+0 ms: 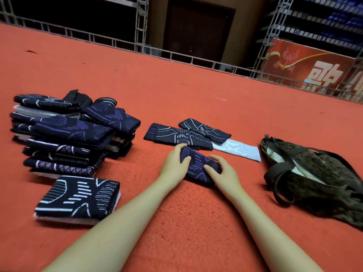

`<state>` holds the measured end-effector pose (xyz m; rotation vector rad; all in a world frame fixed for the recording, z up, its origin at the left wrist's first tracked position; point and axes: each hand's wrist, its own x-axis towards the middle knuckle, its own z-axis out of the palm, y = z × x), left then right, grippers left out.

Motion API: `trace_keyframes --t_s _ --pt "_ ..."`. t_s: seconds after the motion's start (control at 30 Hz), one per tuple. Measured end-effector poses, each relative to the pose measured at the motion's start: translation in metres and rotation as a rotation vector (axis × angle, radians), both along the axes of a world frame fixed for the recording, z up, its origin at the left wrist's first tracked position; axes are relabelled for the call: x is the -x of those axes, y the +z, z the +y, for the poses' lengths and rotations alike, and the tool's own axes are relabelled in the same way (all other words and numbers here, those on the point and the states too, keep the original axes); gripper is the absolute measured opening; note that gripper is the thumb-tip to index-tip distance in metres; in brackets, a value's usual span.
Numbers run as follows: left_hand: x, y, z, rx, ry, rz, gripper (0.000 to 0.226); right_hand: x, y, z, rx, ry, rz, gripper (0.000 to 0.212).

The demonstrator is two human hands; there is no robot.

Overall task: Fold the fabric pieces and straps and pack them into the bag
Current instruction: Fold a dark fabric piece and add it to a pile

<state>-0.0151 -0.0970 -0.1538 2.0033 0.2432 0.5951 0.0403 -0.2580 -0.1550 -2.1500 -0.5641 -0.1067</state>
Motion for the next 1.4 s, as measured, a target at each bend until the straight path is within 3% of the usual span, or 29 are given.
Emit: trace_keyframes --t_s 0.1,0.23,0.37,0.5,0.7,0.87,1.03,1.17,1.4 --pt "0.023 0.015 -0.006 -0.026 0.001 0.012 0.041 0.022 0.008 0.003 -0.060 -0.002 0.072 0.039" --pt "0.070 0.045 0.011 -0.128 -0.036 -0.083 0.046 0.068 0.022 0.014 -0.357 0.038 0.273 0.038" --pt "0.121 0.071 0.046 -0.177 0.004 -0.003 0.049 0.103 0.043 0.044 -0.577 0.081 0.457 0.035" --pt "0.168 0.088 0.085 -0.150 0.070 0.097 0.051 0.135 0.056 0.091 -0.487 0.122 0.419 0.025" --pt "0.228 0.074 0.134 -0.272 0.202 0.168 0.055 0.179 0.053 0.150 -0.318 0.212 0.302 0.026" --pt "0.249 0.036 0.147 -0.464 0.254 0.417 0.054 0.190 0.025 0.170 0.061 0.139 0.065 0.042" --pt "0.244 0.046 0.137 -0.726 0.292 0.140 0.036 0.180 0.024 0.155 -0.018 0.186 0.136 0.034" --pt "0.216 0.064 0.103 -0.615 0.168 0.035 0.029 0.144 0.019 0.122 -0.005 0.103 0.070 0.025" --pt "0.123 0.067 0.024 -0.223 -0.022 0.108 0.029 0.072 0.018 0.033 -0.055 -0.143 0.096 0.023"
